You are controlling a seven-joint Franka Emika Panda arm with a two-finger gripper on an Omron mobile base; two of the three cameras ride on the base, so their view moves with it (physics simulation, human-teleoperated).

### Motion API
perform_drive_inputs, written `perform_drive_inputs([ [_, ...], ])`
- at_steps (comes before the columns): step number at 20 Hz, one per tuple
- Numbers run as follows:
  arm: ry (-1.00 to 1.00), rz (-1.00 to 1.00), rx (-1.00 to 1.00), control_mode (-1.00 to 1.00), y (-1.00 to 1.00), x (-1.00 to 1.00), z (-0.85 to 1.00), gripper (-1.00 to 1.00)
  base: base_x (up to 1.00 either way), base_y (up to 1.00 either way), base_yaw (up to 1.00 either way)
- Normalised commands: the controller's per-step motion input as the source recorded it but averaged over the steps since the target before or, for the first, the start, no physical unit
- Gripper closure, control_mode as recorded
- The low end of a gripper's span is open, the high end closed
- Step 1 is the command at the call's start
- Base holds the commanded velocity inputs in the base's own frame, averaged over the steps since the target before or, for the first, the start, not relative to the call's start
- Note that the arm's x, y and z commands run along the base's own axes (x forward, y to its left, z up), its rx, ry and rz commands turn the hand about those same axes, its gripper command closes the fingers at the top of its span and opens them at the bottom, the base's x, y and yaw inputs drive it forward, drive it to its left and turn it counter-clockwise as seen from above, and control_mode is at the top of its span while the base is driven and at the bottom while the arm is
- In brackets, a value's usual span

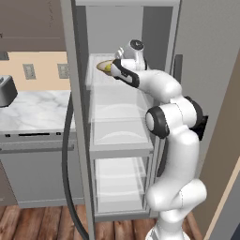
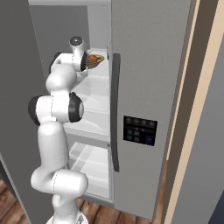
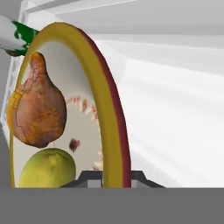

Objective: Pick the chicken drumstick and lemon from their plates and place them in the bowl. Then put the bowl in the fridge.

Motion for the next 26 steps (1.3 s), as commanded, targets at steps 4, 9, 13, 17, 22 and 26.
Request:
perform_drive_inputs([
  [4,0.0,0.0,0.0,-1.0,0.06,0.43,-0.06,1.0,0.0,0.0,0.0],
  [9,0.0,0.0,0.0,-1.0,0.06,0.4,-0.12,1.0,0.0,0.0,0.0],
  [13,0.0,0.0,0.0,-1.0,0.04,0.31,-0.07,1.0,0.0,0.0,0.0],
  [17,0.06,0.0,0.0,-1.0,0.01,0.13,-0.01,-1.0,0.0,0.0,0.0],
  [22,0.05,0.0,0.0,-1.0,0.0,0.02,0.0,-1.0,0.0,0.0,0.0],
  [26,0.0,0.0,0.0,-1.0,0.0,-0.01,0.01,-1.0,0.0,0.0,0.0],
])
